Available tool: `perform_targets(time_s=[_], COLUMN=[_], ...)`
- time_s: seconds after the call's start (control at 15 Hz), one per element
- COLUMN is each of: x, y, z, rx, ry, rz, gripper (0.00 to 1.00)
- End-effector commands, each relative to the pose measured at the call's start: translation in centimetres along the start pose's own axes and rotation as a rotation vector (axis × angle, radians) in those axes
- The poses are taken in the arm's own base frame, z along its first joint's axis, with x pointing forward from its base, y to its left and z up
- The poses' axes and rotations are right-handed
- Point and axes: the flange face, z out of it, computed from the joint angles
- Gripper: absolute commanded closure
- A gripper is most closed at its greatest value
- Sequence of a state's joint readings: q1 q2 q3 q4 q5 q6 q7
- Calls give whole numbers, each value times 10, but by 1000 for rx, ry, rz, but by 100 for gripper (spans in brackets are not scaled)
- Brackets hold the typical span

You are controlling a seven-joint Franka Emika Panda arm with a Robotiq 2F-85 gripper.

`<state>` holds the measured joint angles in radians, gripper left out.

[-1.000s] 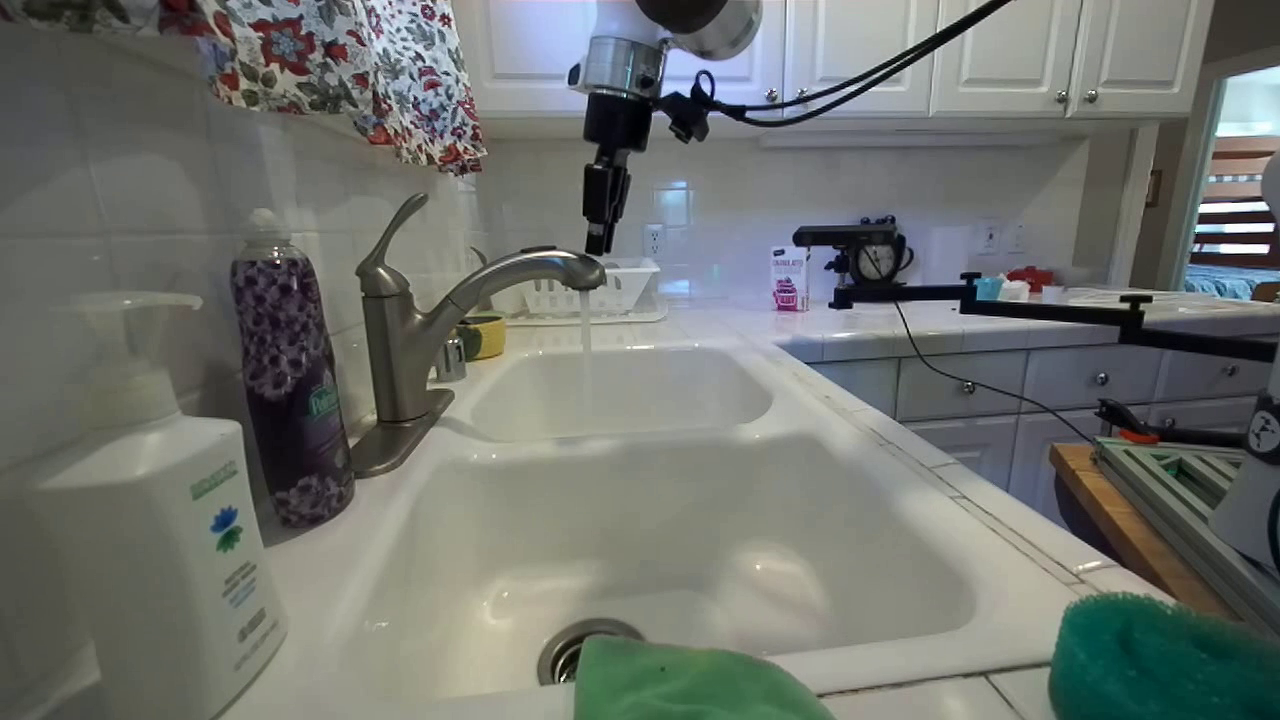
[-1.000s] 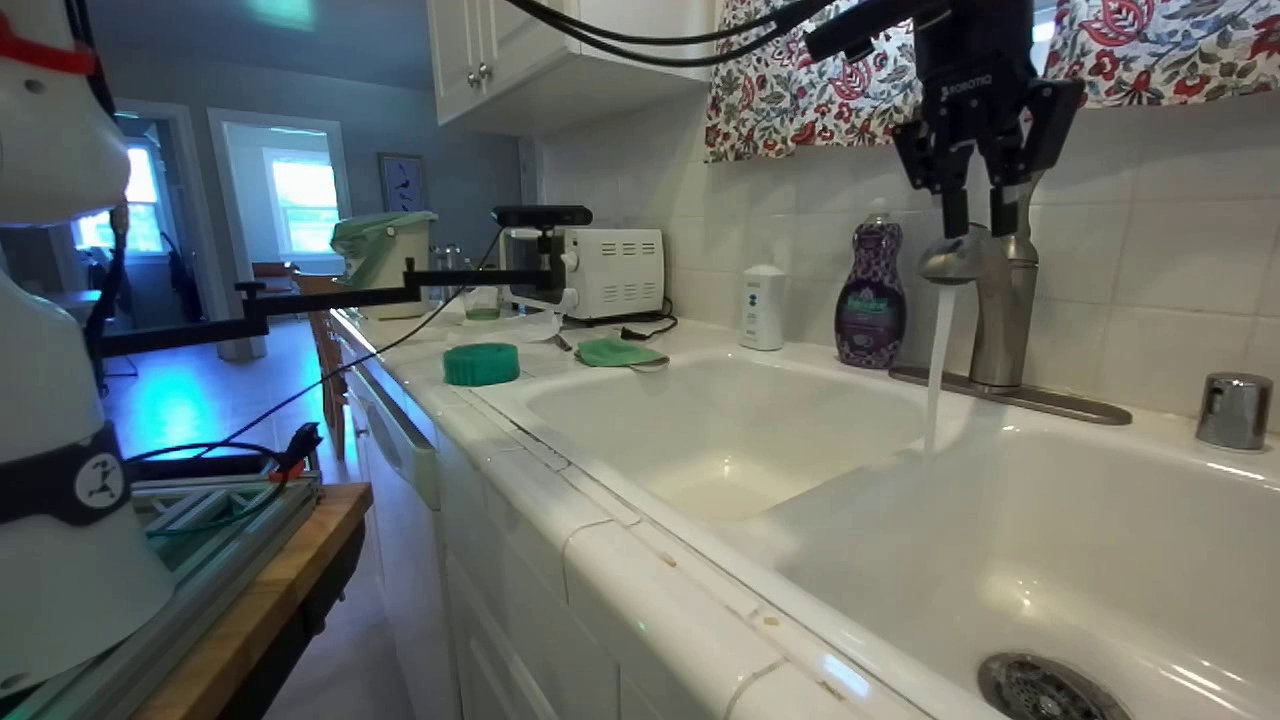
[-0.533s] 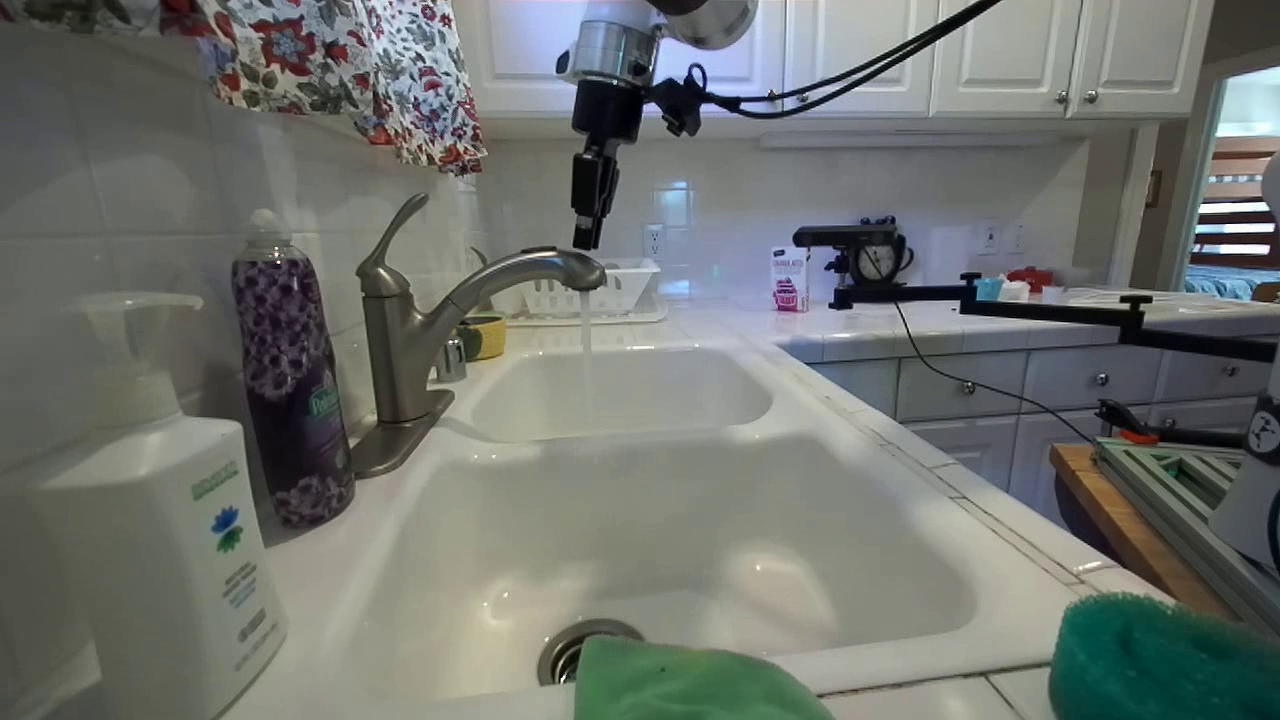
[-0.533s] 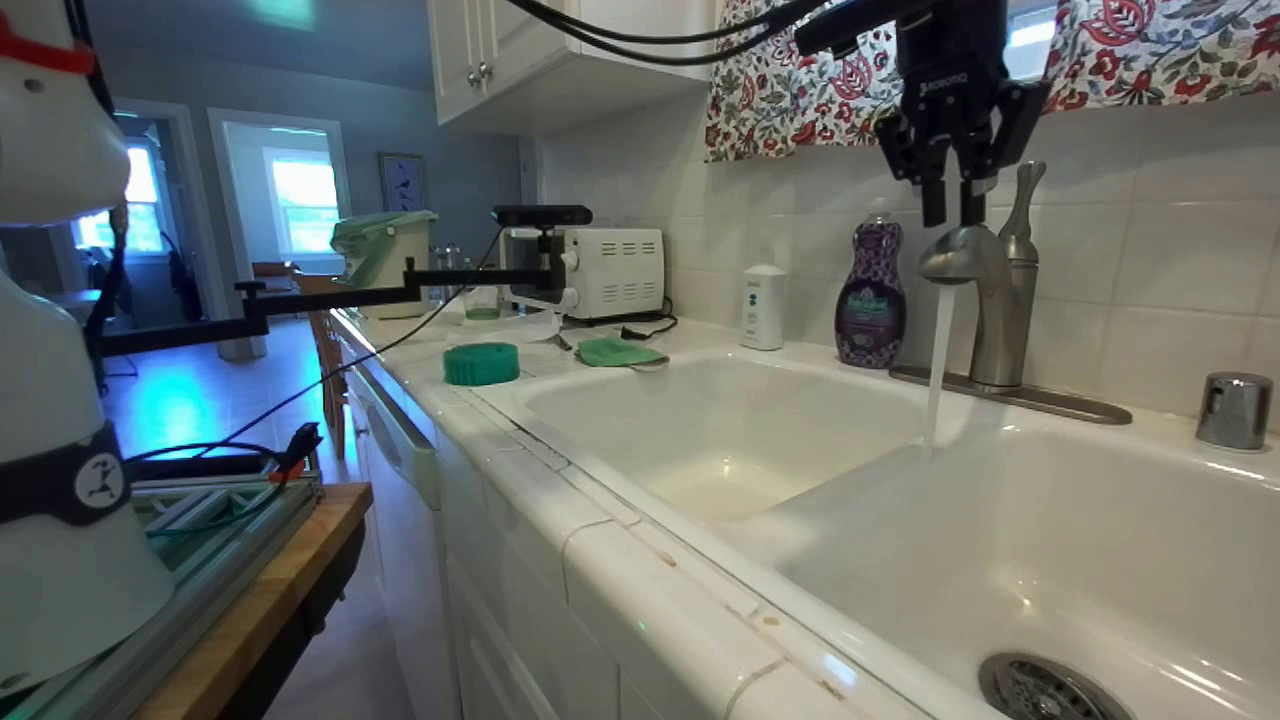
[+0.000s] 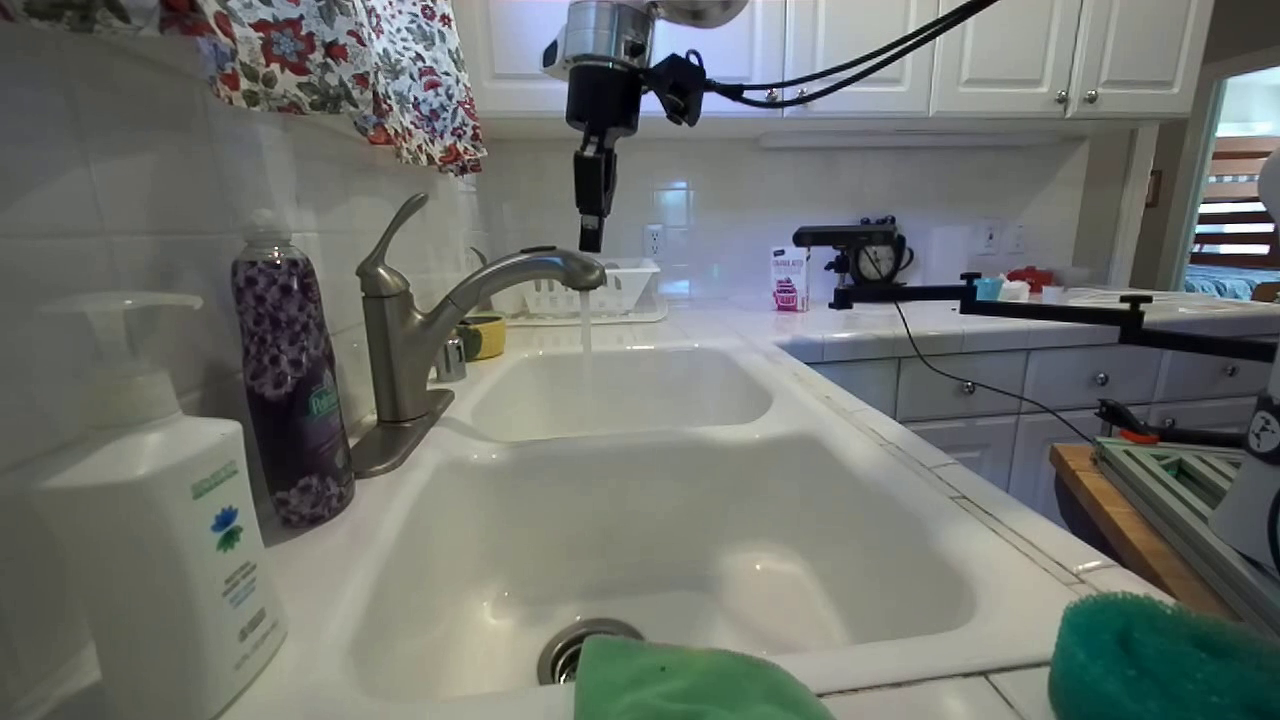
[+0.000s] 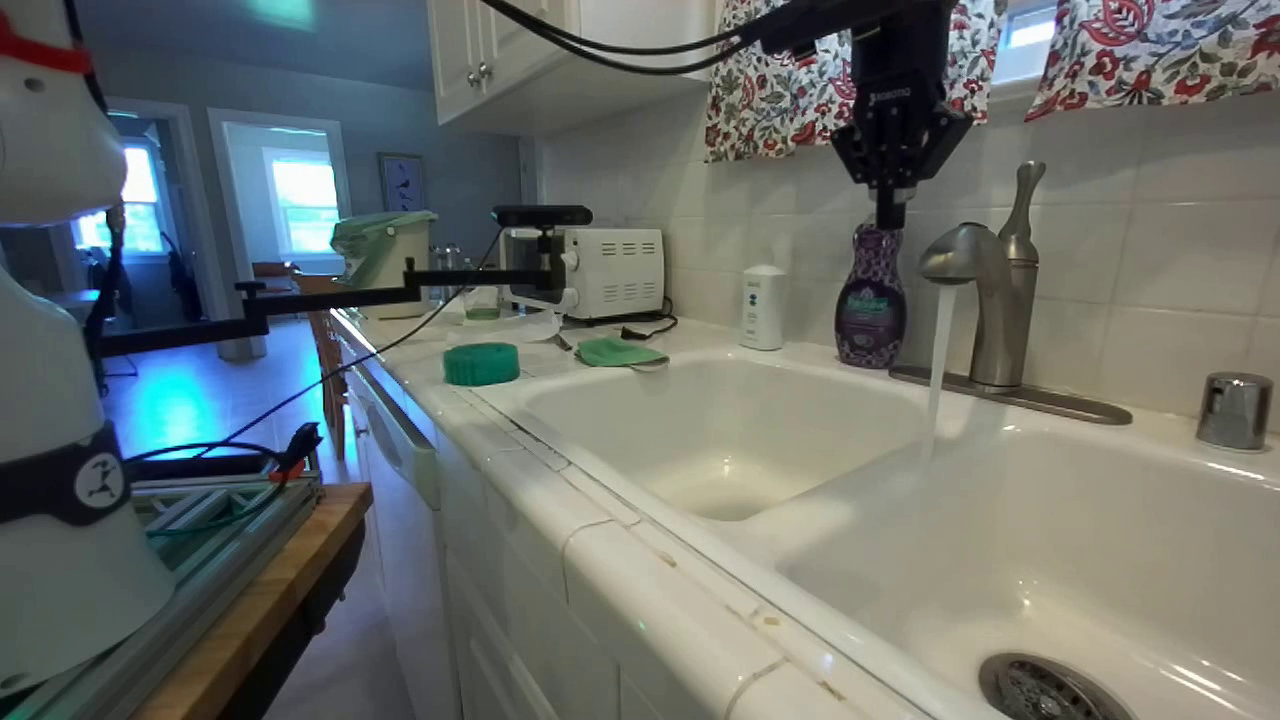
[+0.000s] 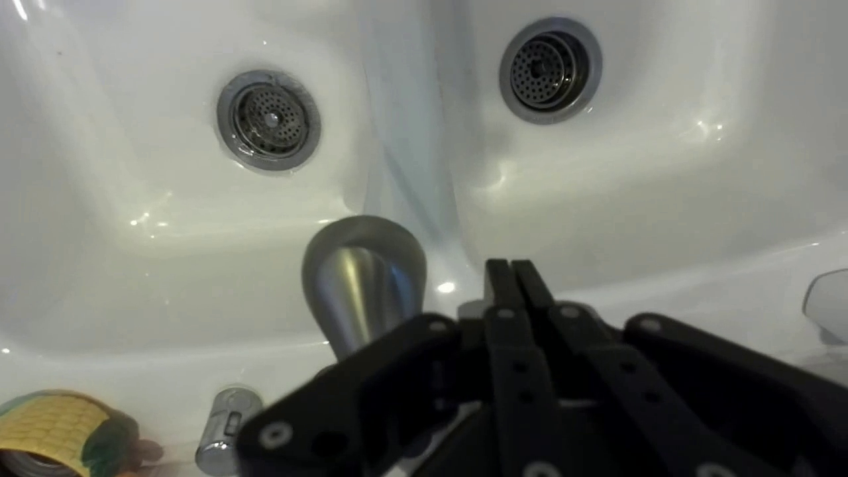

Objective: Turn the tap faucet to the right

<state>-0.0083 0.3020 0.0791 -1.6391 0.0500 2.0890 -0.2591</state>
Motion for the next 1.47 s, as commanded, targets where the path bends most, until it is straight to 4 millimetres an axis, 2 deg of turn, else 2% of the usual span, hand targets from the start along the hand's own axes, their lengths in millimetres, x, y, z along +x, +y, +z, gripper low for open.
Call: perform_targets(time_s=[0.0,0.33,0.67,0.93,1.4], x=[4,11,14,14,12], y=[2,12,20,26,49], z=[8,25,33,33,33], rx=[9,-25,-66,-100,-151], ry=[11,46,80,99,121], rz=[23,38,74,113,166], gripper=[100,100,100,100,100])
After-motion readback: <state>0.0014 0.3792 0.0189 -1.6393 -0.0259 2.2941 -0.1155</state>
